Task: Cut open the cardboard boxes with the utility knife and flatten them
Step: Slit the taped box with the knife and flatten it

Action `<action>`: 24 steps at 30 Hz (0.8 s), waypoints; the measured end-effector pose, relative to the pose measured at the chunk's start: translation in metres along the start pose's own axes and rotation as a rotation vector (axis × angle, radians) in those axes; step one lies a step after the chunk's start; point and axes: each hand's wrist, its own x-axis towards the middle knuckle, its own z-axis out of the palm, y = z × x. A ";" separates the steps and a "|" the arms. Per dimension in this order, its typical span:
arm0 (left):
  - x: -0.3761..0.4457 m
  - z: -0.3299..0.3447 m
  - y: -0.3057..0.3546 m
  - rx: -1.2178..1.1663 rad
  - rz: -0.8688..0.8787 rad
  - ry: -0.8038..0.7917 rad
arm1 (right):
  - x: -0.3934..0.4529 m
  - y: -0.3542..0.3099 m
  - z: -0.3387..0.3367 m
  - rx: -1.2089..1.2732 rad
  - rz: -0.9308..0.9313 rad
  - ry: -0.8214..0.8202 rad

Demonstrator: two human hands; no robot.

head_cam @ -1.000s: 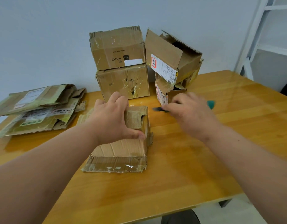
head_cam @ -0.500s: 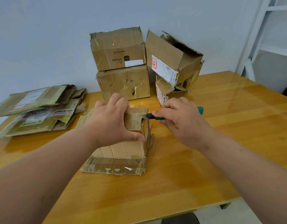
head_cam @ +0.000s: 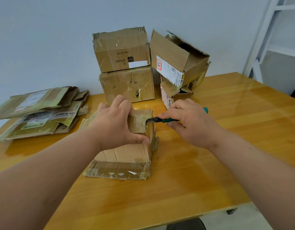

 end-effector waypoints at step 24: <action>-0.010 -0.016 -0.024 -0.370 -0.069 -0.066 | -0.011 0.003 0.019 -0.311 0.420 -0.381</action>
